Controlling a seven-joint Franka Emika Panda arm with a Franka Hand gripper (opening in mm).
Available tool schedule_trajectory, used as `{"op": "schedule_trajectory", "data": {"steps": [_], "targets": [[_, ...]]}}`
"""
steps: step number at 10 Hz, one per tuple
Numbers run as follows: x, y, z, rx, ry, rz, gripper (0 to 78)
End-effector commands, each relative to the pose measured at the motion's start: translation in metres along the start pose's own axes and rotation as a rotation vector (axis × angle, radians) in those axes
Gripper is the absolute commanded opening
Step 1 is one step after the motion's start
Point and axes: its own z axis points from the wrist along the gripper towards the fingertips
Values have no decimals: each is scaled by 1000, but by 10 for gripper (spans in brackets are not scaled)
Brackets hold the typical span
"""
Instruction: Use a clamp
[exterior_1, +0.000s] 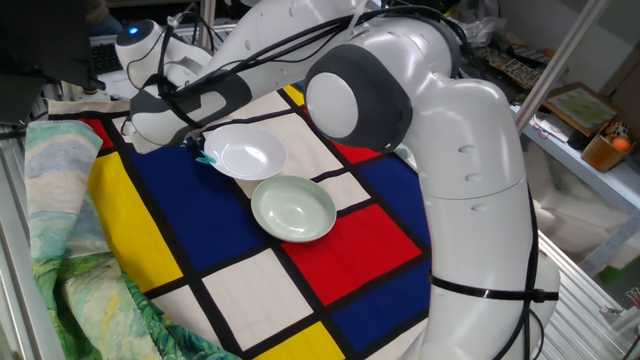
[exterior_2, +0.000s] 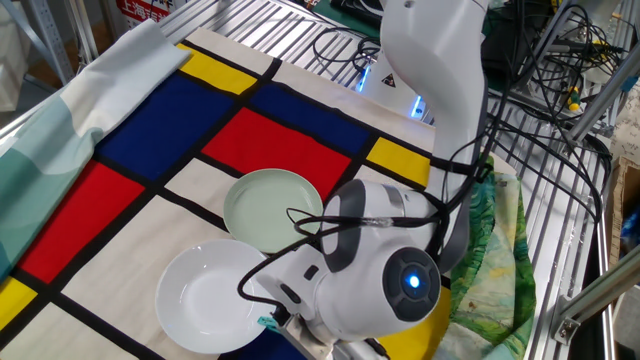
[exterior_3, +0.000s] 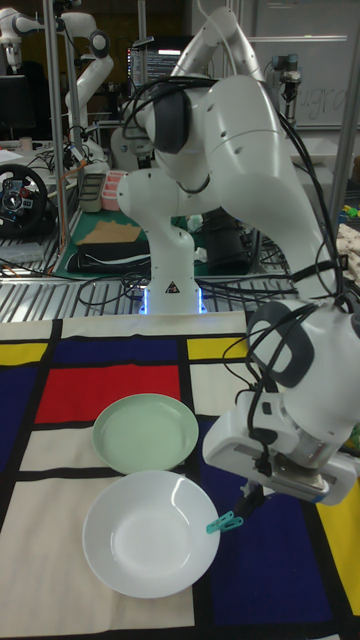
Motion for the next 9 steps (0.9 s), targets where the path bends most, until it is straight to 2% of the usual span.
{"op": "schedule_trajectory", "data": {"steps": [1, 2, 4, 6, 9], "targets": [[1, 2, 1, 35, -3, 19, 0], [2, 3, 3, 50, -9, 20, 0], [2, 4, 3, 55, -8, 19, 0], [2, 5, 5, 88, -11, 12, 0], [2, 6, 6, 85, -10, 11, 0]]}}
